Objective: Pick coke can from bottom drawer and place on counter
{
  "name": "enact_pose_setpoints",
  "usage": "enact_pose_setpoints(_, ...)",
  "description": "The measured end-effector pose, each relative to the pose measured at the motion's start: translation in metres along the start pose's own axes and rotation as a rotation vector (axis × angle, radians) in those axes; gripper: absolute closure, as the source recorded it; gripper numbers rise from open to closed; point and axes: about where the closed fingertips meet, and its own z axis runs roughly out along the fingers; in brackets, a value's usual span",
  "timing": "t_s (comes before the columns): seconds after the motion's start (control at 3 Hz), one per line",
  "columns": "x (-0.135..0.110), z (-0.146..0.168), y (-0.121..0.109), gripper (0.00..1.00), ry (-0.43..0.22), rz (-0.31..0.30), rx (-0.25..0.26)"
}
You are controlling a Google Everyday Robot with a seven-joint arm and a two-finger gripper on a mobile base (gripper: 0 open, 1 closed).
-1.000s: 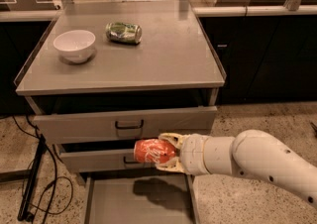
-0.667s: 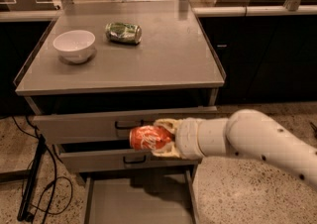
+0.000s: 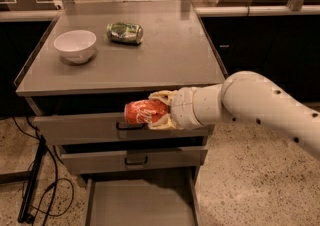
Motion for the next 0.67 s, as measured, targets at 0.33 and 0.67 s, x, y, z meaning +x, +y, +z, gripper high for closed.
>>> enact_pose_setpoints(0.33,0.0,-0.013,-0.012,1.0,0.008,-0.026,0.027)
enact_pose_setpoints(0.67,0.0,-0.036,-0.047,1.0,0.027,-0.055,0.058)
